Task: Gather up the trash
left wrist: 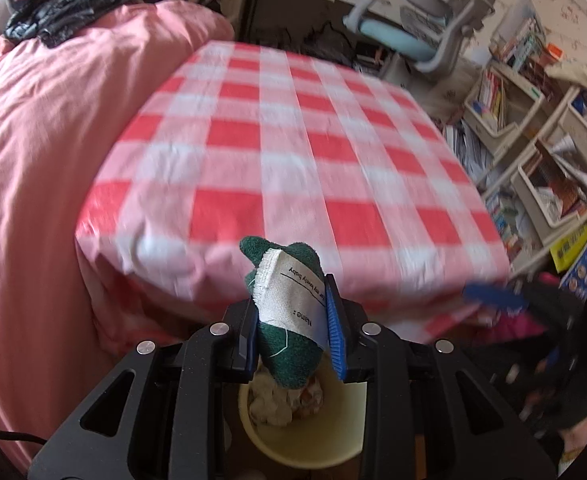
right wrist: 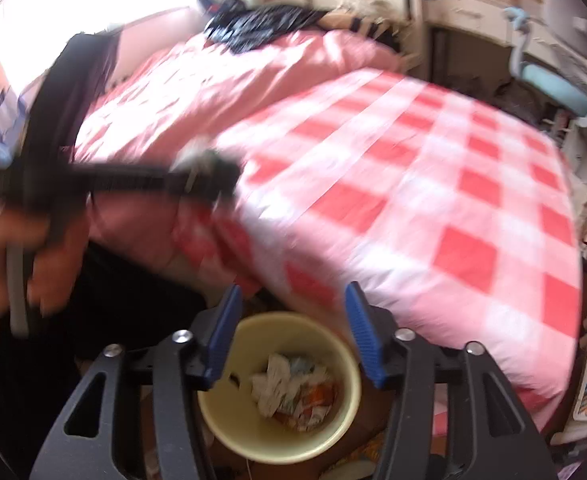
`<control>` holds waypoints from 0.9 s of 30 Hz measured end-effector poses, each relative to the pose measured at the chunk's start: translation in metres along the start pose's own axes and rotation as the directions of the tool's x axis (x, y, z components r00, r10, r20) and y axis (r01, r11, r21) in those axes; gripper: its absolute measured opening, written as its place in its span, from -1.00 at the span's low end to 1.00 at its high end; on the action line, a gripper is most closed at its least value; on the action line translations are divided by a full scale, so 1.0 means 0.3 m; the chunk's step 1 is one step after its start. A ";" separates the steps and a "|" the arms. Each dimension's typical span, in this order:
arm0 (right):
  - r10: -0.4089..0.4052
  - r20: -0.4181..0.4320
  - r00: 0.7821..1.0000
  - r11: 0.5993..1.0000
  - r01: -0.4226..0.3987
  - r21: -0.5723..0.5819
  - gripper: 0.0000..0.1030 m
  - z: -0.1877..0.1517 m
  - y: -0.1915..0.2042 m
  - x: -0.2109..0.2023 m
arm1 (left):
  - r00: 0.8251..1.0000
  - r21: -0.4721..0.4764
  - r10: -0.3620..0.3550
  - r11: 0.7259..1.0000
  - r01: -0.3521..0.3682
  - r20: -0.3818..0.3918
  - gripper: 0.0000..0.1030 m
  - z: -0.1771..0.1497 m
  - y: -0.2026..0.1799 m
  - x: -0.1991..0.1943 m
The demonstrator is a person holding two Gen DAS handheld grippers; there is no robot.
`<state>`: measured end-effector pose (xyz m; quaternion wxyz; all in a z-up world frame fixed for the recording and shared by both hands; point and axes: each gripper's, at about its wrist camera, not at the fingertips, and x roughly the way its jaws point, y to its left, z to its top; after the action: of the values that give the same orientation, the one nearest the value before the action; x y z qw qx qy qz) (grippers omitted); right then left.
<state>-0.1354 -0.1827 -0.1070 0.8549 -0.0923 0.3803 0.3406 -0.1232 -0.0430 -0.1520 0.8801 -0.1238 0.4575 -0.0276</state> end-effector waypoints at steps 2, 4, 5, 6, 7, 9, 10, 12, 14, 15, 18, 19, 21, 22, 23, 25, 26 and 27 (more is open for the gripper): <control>-0.021 0.042 0.999 0.999 0.020 0.027 0.28 0.011 -0.021 -0.027 | 0.997 0.021 -0.025 0.999 0.027 -0.075 -0.44 -0.054 -0.020 0.022; -0.054 0.090 0.994 0.997 0.049 0.058 0.39 0.029 -0.043 -0.056 | 0.992 0.052 -0.030 0.998 0.037 -0.124 -0.36 -0.093 -0.044 0.038; -0.067 0.109 0.992 0.996 0.059 0.070 0.44 0.040 -0.051 -0.061 | 0.991 0.076 -0.017 0.997 0.027 -0.129 -0.21 -0.110 -0.060 0.037; -0.084 0.136 0.987 0.993 0.072 0.088 0.49 0.050 -0.062 -0.078 | 0.993 0.095 0.001 0.995 0.010 -0.119 -0.10 -0.118 -0.071 0.030; -0.099 0.159 0.982 0.992 0.084 0.099 0.53 0.056 -0.065 -0.096 | 0.995 0.111 0.018 0.994 -0.007 -0.099 0.07 -0.117 -0.081 0.020; -0.158 0.223 0.962 0.983 0.132 0.124 0.71 0.090 -0.089 -0.133 | 0.999 0.122 0.044 0.992 -0.041 -0.029 0.22 -0.091 -0.088 -0.018; -0.194 0.256 0.947 0.976 0.161 0.144 0.74 0.115 -0.106 -0.155 | 0.998 0.115 0.063 0.991 -0.064 0.011 0.33 -0.074 -0.085 -0.038; -0.253 0.300 0.920 0.964 0.212 0.164 0.83 0.164 -0.136 -0.182 | 0.988 0.081 0.109 0.990 -0.118 0.110 0.49 -0.032 -0.074 -0.087; -0.313 0.340 0.887 0.948 0.271 0.168 0.85 0.220 -0.172 -0.204 | 0.971 0.044 0.132 0.989 -0.144 0.199 0.64 0.016 -0.063 -0.138; -0.341 0.359 0.868 0.939 0.298 0.172 0.85 0.248 -0.193 -0.213 | 0.965 0.033 0.136 0.989 -0.147 0.226 0.66 0.044 -0.057 -0.155; -0.410 0.393 0.823 0.911 0.351 0.215 0.85 0.287 -0.250 -0.217 | 0.943 0.017 0.142 0.988 -0.155 0.301 0.77 0.155 -0.042 -0.197; -0.424 0.396 0.815 0.904 0.356 0.236 0.85 0.285 -0.267 -0.210 | 0.936 0.014 0.147 0.987 -0.159 0.320 0.80 0.190 -0.037 -0.206; -0.439 0.360 0.823 0.889 0.340 0.307 0.85 0.269 -0.314 -0.160 | 0.923 0.004 0.158 0.985 -0.170 0.350 0.81 0.270 -0.024 -0.212; -0.423 0.300 0.855 0.888 0.324 0.326 0.85 0.278 -0.335 -0.131 | 0.918 -0.005 0.165 0.985 -0.175 0.359 0.82 0.311 -0.014 -0.210; -0.409 0.291 0.865 0.892 0.310 0.330 0.85 0.284 -0.343 -0.115 | 0.914 -0.015 0.174 0.983 -0.181 0.367 0.83 0.349 -0.004 -0.205; -0.420 0.309 0.853 0.893 0.327 0.310 0.85 0.281 -0.329 -0.117 | 0.906 -0.037 0.192 0.981 -0.193 0.377 0.84 0.394 0.011 -0.196; -0.422 0.299 0.856 0.895 0.338 0.292 0.85 0.285 -0.328 -0.105 | 0.904 -0.050 0.201 0.979 -0.197 0.378 0.85 0.412 0.023 -0.180; -0.418 0.289 0.861 0.896 0.338 0.289 0.85 0.285 -0.323 -0.100 | 0.907 -0.064 0.210 0.978 -0.200 0.366 0.85 0.419 0.043 -0.157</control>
<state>-0.0362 -0.2352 -0.0363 0.9631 -0.0058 0.2358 0.1298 -0.0493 0.0014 -0.0482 0.9470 -0.0891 0.2939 0.0947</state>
